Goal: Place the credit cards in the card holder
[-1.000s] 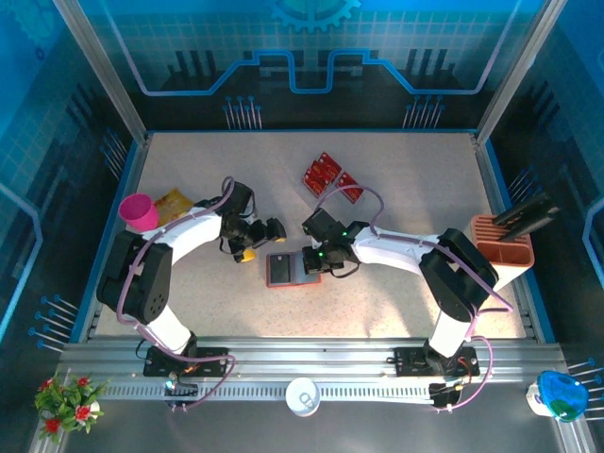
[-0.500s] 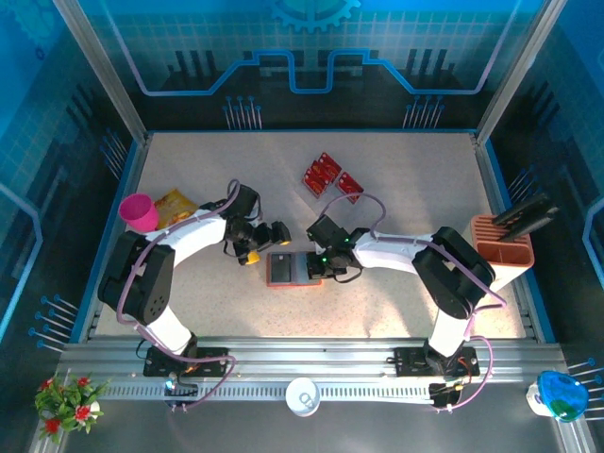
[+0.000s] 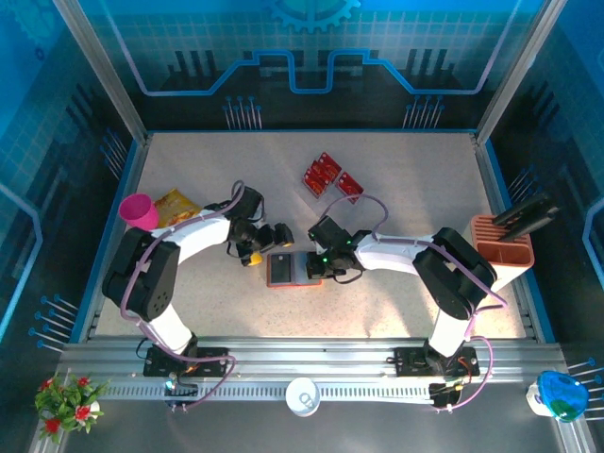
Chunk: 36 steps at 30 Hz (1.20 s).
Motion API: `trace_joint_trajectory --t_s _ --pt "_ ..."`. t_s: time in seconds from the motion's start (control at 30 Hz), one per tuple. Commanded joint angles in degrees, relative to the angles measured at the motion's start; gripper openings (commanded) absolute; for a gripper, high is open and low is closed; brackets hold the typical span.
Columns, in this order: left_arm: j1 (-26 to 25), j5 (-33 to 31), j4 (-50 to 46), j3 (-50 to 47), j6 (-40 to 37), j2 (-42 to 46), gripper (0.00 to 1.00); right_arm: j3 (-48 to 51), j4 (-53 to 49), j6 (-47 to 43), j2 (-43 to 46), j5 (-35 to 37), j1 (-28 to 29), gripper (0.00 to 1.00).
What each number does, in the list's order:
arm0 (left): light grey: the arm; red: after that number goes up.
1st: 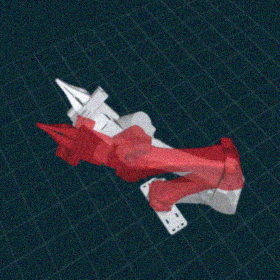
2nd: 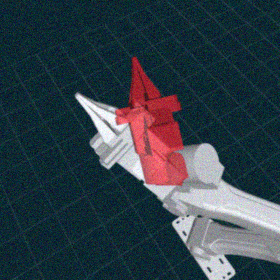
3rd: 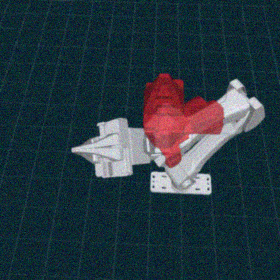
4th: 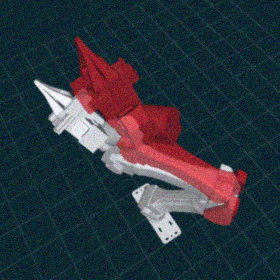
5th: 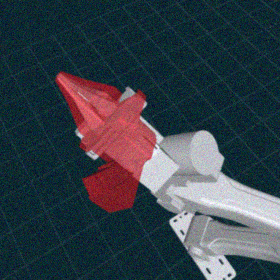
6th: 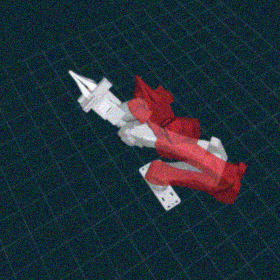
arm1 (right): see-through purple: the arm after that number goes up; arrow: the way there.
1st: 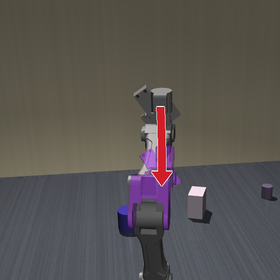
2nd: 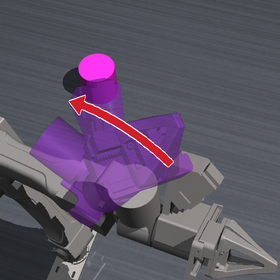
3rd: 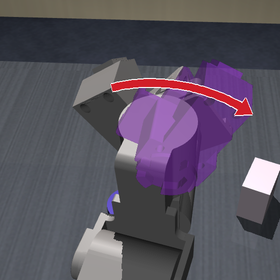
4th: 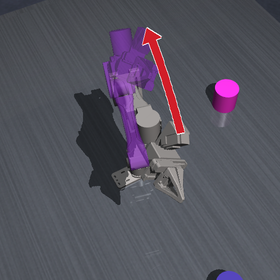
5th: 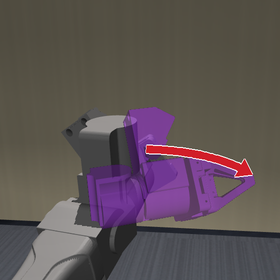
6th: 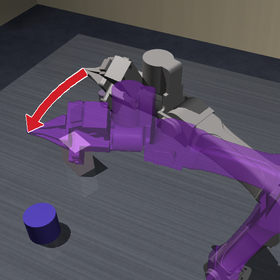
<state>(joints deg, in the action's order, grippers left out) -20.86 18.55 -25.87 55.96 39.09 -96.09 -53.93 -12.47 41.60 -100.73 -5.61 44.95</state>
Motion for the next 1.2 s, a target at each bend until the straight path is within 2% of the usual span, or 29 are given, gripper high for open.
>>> trace_joint_trajectory --t_s 0.0,0.57,1.17 --pt "-0.54 0.53 0.47 -0.30 -0.45 -1.37 0.99 2.54 -3.70 0.67 -1.95 0.89 -0.12 0.00" --pt "-4.13 -1.60 -0.22 2.64 -5.30 -4.57 0.99 2.87 -3.05 1.27 -2.37 0.64 -0.07 0.00" --pt "-7.81 -2.19 -0.68 4.45 -4.89 -4.55 0.99 3.22 -2.40 1.37 -2.30 0.46 -0.04 0.00"
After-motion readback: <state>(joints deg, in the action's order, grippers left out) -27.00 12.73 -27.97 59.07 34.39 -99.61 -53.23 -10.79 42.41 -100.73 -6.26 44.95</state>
